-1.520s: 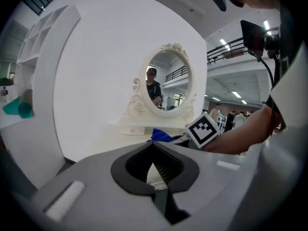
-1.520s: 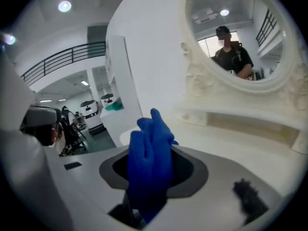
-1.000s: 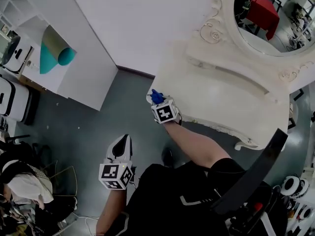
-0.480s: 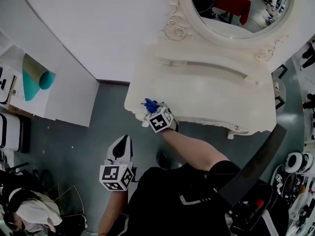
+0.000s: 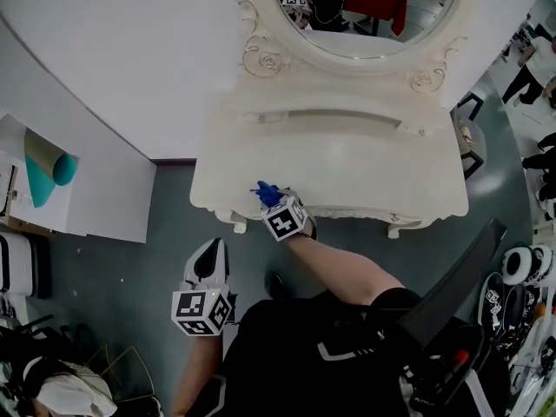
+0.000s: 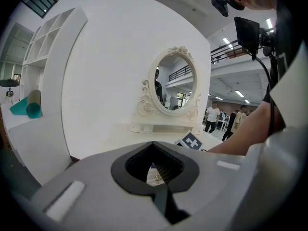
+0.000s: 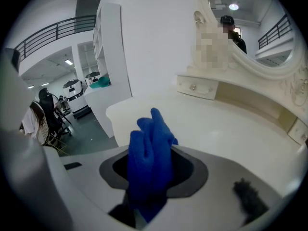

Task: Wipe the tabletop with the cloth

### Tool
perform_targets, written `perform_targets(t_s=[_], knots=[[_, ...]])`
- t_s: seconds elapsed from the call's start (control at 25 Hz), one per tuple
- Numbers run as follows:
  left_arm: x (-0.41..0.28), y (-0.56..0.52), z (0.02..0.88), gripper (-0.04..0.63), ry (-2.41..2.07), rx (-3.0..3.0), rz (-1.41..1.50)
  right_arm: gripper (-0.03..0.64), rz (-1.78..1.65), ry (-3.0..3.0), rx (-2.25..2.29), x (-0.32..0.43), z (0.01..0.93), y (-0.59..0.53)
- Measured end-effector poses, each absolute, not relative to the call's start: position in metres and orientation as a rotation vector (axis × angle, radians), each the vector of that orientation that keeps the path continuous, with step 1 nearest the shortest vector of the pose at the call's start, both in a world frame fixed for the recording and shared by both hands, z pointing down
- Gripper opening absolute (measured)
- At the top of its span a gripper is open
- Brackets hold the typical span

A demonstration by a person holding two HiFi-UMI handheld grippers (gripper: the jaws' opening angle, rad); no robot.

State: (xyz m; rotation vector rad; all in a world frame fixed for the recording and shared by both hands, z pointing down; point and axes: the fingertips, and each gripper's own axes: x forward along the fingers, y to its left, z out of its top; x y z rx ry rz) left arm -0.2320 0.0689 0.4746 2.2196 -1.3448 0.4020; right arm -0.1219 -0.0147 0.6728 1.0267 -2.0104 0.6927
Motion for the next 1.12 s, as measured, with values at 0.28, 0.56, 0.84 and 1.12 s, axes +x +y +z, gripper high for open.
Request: perform_targets(t_s=[0.28,0.56,0.84,1.12], knots=[[-0.176,0.064,0.468,0.008,-1.259,2.295,0.411,0.160,0.735,-1.974,1.086,-0.055,0.670,0.000],[-0.118,0.065,0.465,0.008,-1.165,2.351,0.406,0.160,0.815,-1.936,1.198,0.015,0.664,0.011],[-0.069,0.066,0.457,0.008,-1.095,2.401,0.417,0.160,0.863,-1.892,1.286,0.077,0.657,0.024],[-0.021,0.067,0.449,0.008,-1.019,2.457,0.421,0.160,0.869,-1.855,1.367,0.136,0.653,0.032]])
